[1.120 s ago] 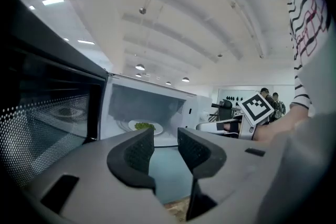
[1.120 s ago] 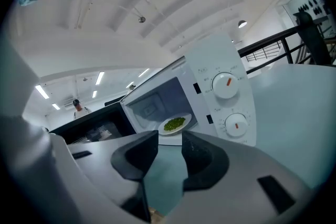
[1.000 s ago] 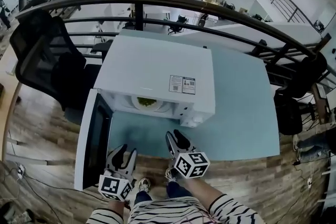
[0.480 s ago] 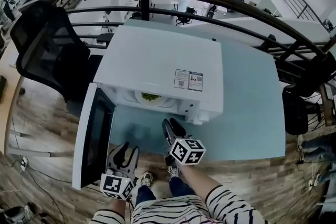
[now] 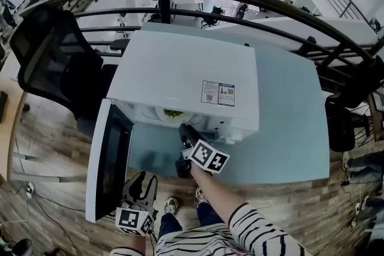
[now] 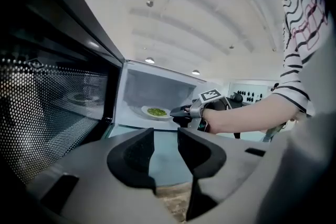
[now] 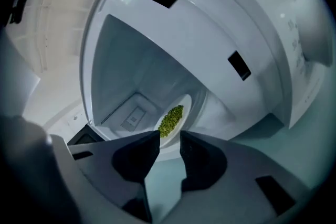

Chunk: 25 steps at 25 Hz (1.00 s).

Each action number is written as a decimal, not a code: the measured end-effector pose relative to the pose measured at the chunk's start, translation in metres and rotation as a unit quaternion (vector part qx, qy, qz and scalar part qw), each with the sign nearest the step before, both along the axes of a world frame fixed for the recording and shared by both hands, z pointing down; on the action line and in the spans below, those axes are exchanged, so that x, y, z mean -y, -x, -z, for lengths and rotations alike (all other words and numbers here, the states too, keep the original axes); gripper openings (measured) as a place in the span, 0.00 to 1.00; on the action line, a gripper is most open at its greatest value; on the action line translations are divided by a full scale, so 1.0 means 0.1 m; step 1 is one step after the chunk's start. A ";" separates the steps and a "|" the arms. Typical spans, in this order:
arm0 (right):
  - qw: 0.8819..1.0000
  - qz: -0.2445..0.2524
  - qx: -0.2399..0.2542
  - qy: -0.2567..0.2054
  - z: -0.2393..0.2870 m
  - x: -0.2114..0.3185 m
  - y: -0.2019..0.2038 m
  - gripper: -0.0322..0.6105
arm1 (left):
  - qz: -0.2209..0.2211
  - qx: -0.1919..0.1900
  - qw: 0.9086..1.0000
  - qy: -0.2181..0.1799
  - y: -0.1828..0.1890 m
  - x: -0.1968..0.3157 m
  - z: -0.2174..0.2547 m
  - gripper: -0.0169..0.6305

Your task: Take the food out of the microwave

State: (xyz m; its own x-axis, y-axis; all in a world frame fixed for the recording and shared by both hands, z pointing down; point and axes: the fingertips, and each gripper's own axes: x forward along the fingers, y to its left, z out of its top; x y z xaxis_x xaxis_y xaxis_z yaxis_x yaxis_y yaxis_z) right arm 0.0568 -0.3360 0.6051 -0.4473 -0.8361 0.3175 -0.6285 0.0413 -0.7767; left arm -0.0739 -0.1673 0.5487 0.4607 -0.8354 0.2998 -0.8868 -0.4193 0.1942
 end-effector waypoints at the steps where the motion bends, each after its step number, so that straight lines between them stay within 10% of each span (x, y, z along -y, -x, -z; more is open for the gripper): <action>1: 1.000 -0.008 0.017 0.011 -0.03 0.02 0.01 0.25 | 0.001 0.000 1.000 0.001 0.01 0.00 0.00 0.23; 25: 0.979 -0.071 0.180 0.059 -0.14 0.11 0.07 0.12 | 0.005 -0.003 1.000 0.022 0.11 -0.04 -0.11 0.23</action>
